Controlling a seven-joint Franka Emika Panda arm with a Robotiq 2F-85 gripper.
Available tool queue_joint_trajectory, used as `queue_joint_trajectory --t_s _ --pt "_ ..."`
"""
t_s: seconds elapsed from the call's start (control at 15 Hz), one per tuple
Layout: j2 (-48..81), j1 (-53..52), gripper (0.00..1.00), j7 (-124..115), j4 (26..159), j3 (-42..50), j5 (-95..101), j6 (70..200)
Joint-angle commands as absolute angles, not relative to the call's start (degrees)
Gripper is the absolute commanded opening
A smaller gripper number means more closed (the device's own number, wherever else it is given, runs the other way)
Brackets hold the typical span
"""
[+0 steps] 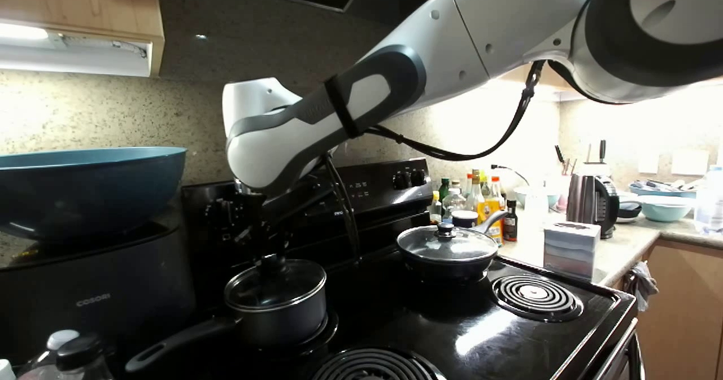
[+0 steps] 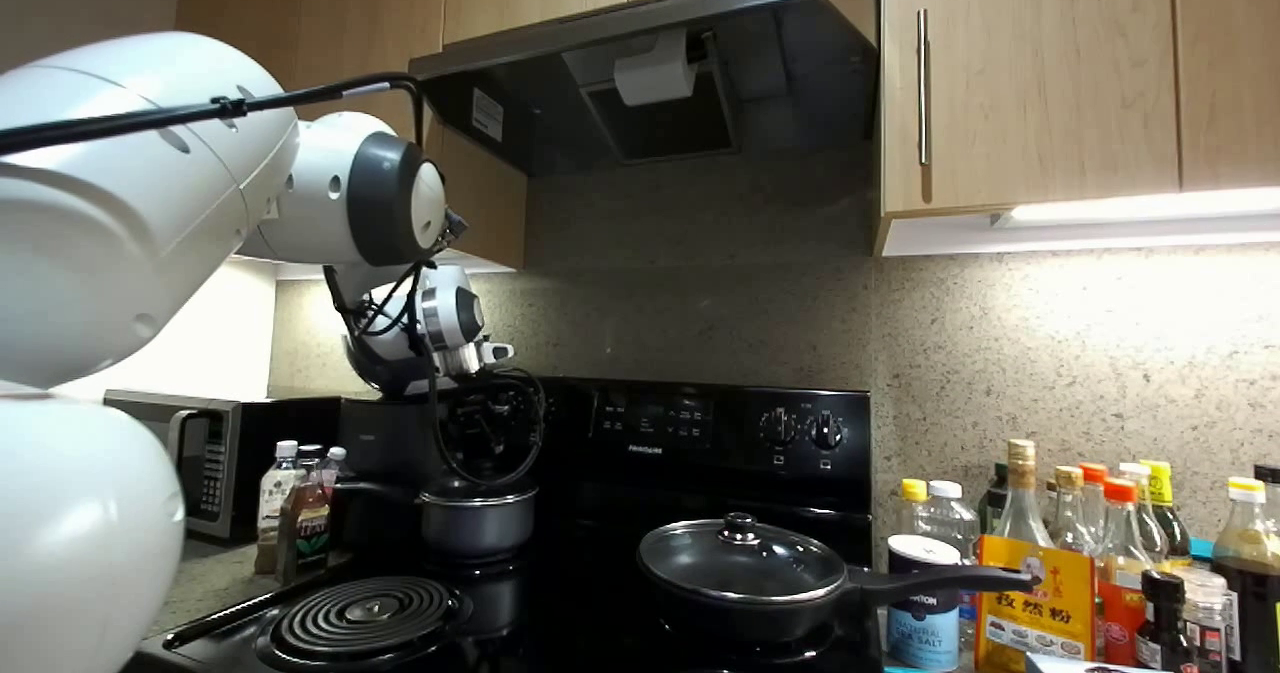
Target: Remove the glass lid from the black pot.
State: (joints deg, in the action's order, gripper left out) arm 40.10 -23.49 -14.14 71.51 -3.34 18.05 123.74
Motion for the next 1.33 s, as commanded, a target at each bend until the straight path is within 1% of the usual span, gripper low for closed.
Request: queue_joint_trajectory --t_s 0.0,0.67,0.93,1.27 --pt "40.31 -24.85 0.22 -16.15 69.29 -2.04 18.43 120.99" --pt "33.58 -25.49 0.22 -19.08 72.00 -2.68 18.33 122.69" --pt "27.91 -25.02 0.22 -20.85 76.65 -2.19 18.50 124.03" --pt "19.47 -24.59 0.22 -25.74 85.76 -0.42 18.51 125.28"
